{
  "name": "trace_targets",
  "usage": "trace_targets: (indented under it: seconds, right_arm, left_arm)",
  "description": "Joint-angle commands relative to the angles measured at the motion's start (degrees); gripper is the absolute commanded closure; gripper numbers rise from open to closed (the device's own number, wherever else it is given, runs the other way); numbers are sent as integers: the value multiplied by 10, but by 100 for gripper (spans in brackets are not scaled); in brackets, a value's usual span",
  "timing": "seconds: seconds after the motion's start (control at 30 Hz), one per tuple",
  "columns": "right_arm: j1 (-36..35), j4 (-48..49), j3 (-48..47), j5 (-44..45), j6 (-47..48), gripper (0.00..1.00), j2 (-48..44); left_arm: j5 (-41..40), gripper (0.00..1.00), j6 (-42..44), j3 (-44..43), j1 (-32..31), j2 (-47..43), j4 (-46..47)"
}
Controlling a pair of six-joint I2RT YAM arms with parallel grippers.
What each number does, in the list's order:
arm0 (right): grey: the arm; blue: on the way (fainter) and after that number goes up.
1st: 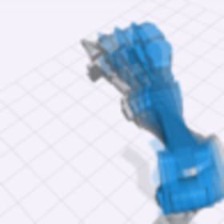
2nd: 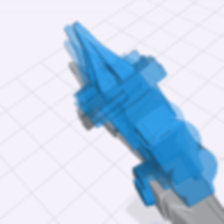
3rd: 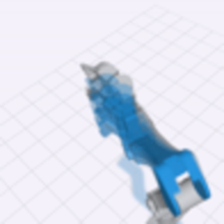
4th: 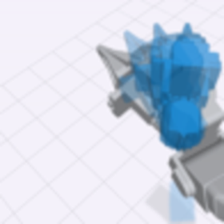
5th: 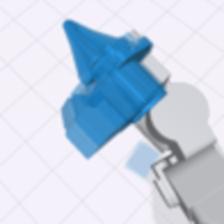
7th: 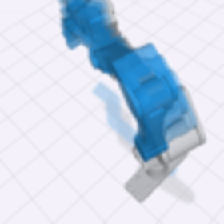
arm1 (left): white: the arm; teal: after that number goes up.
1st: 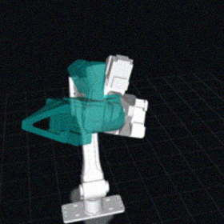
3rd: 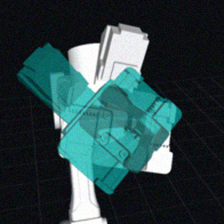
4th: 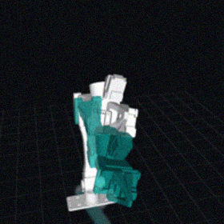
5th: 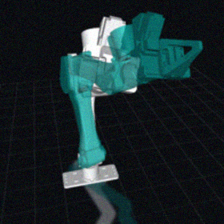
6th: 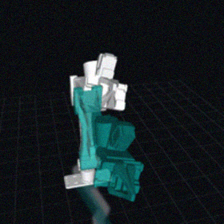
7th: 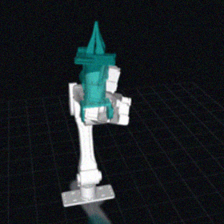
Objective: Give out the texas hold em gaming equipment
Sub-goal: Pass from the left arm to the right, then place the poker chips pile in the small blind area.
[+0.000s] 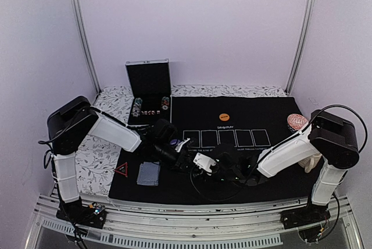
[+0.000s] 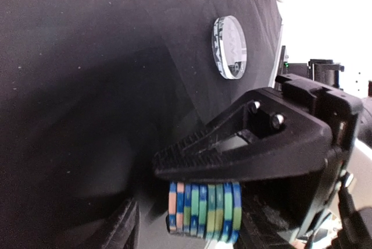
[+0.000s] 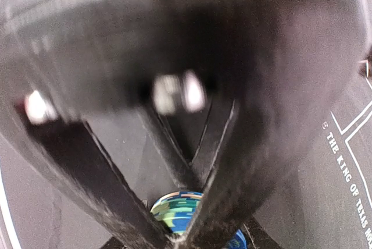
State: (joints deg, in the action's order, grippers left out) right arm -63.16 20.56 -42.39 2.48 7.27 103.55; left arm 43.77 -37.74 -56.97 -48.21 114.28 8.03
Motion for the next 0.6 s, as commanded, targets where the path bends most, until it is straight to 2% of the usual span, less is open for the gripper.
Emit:
trace_targets:
  seconds: [0.0,0.3,0.57]
  right_arm:
    - [3,-1,5,2,-9,98,-25]
    - [6,-31,4,-6,-11,98,-45]
    - [27,-95,-12,-20,-30,98,-70]
  left_arm:
    - [-5,43,2,17,18,-10,4]
    - [9,42,6,16,26,-59,7]
    - [-2,42,37,39,64,-121,-23]
